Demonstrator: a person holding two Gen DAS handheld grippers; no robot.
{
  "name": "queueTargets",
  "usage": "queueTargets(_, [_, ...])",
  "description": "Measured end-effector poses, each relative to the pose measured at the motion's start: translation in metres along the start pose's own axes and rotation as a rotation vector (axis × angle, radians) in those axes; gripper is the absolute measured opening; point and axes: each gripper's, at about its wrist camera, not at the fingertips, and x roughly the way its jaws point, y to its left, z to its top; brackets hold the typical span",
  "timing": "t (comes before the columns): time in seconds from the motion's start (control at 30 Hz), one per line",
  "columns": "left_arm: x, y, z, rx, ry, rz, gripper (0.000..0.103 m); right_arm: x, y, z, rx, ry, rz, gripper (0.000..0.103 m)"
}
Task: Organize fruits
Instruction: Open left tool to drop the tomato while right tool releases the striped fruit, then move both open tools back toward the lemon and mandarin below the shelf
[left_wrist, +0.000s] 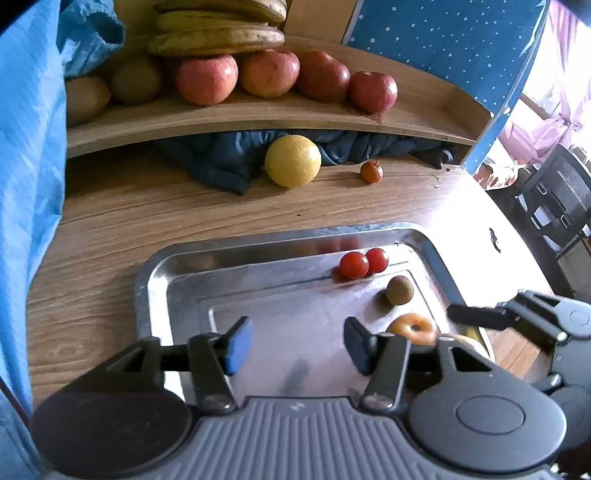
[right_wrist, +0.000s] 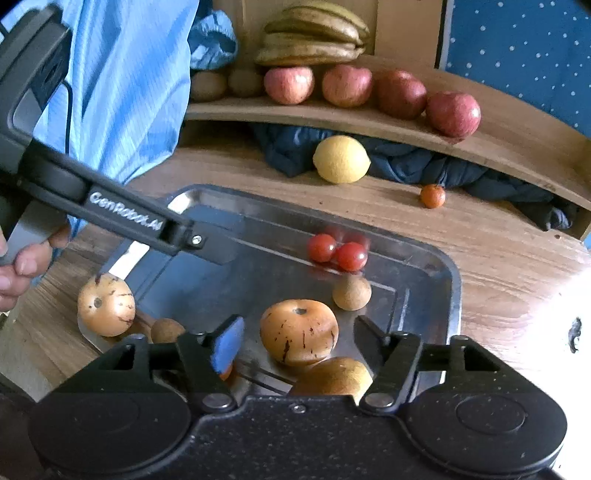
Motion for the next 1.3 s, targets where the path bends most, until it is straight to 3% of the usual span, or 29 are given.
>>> queueTargets(0.07, [-0.003, 0.004, -0.003, 0.003, 0.003, 0.006, 0.078, -0.005, 0.0, -0.001, 0.004, -0.008, -0.005, 0.076])
queueTargets(0.13, [-0.007, 0.007, -0.006, 0.008, 0.006, 0.016, 0.085, -0.01, 0.0, -0.003, 0.011, -0.011, -0.012, 0.081])
queueTargets(0.37, [-0.026, 0.019, -0.014, 0.034, -0.002, 0.028, 0.1, -0.026, -0.001, -0.007, 0.041, -0.009, -0.04, 0.098])
queueTargets(0.67, [-0.051, 0.027, -0.03, 0.137, 0.032, -0.053, 0.103, -0.039, 0.001, -0.013, 0.047, 0.038, -0.07, 0.102])
queueTargets(0.93, [-0.055, 0.023, -0.038, 0.248, 0.086, -0.072, 0.103, -0.038, 0.006, -0.012, 0.041, 0.08, -0.087, 0.102])
queueTargets(1.3, [-0.041, 0.006, -0.029, 0.28, 0.096, -0.085, 0.103, -0.034, 0.005, -0.006, 0.033, 0.078, -0.091, 0.102])
